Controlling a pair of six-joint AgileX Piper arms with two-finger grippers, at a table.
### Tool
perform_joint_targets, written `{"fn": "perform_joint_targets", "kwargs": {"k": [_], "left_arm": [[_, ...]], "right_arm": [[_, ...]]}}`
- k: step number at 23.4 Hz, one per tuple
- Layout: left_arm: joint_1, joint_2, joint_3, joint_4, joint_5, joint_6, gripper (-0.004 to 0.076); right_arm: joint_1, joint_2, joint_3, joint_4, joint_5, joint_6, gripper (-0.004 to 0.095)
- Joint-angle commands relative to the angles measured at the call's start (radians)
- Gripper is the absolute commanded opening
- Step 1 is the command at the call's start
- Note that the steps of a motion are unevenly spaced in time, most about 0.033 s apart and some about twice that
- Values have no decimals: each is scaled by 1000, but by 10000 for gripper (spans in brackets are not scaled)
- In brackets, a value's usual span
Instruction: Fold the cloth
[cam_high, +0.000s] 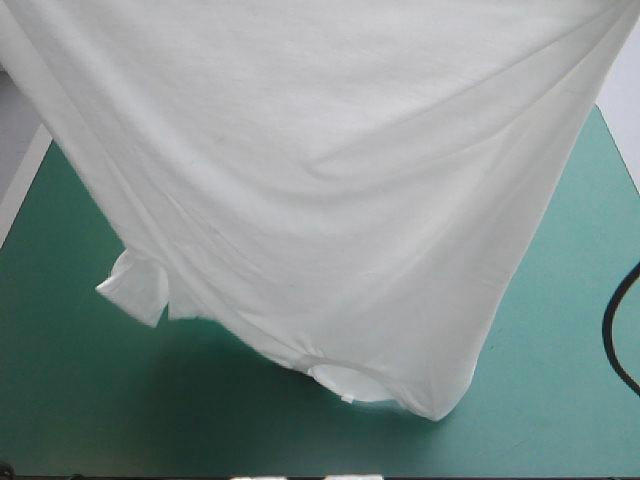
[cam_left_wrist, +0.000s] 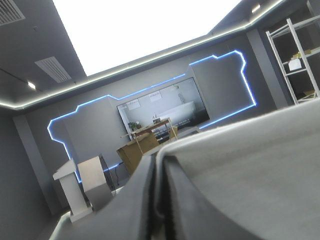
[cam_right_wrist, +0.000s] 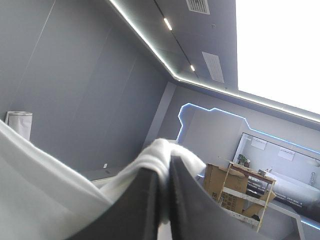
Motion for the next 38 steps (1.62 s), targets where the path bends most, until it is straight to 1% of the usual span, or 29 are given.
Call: {"fn": "perform_joint_targets", "kwargs": {"k": [1,4,8,9,10,11,13,16,19,20,21,22,23,25,27,28,29,30,34,35,38], "left_arm": [[-2,42,-8,-10,-56,-7,29],[-2,118,-6,8,-41,-30,29],[0,237,10,56,-48,-56,30],[0,269,13,64,-67,-56,30],[23,328,15,64,-118,-56,30],[49,356,15,37,-152,-56,30],[110,400,6,-58,-213,-47,30],[220,436,-68,-182,-266,-23,29],[311,436,-191,-279,-317,1,30],[341,434,-268,-321,-289,23,29],[340,434,-291,-324,-269,28,29],[338,434,-323,-326,-222,30,29],[338,434,-325,-326,-209,30,29],[338,443,-297,-330,-164,17,28],[338,459,-241,-340,-68,16,28],[338,476,-186,-340,17,-8,21],[338,495,-131,-340,75,-10,21],[338,507,-81,-340,100,-17,21],[338,511,239,-331,120,-20,20],[338,511,340,-345,122,0,20],[338,494,466,-348,133,28,21]], "right_arm": [[-1,54,-13,-29,-96,5,-15],[-1,133,-13,-97,-92,60,-15],[-4,294,-13,-157,-108,112,-16],[-4,337,-13,-160,-121,118,-17],[-15,426,-27,-162,-164,118,-17],[-23,463,-53,-155,-173,118,-17],[-44,551,-138,-95,-188,113,-18],[-86,672,-382,11,-204,77,-17],[-94,733,-615,8,-199,61,-17],[-94,724,-661,11,-200,58,-17],[-94,706,-652,18,-206,44,-17],[-87,693,-650,45,-201,12,-17],[-83,691,-650,46,-191,0,-17],[-83,698,-647,15,-101,24,-17],[-83,716,-617,-66,5,91,-17],[-83,737,-577,-87,82,115,-17],[-83,759,-538,-92,119,121,-16],[-83,768,-498,-90,128,136,-15],[-85,783,-273,-78,206,141,-15],[-91,783,-199,-48,235,127,-15],[-102,783,-133,14,305,105,-15]]}}
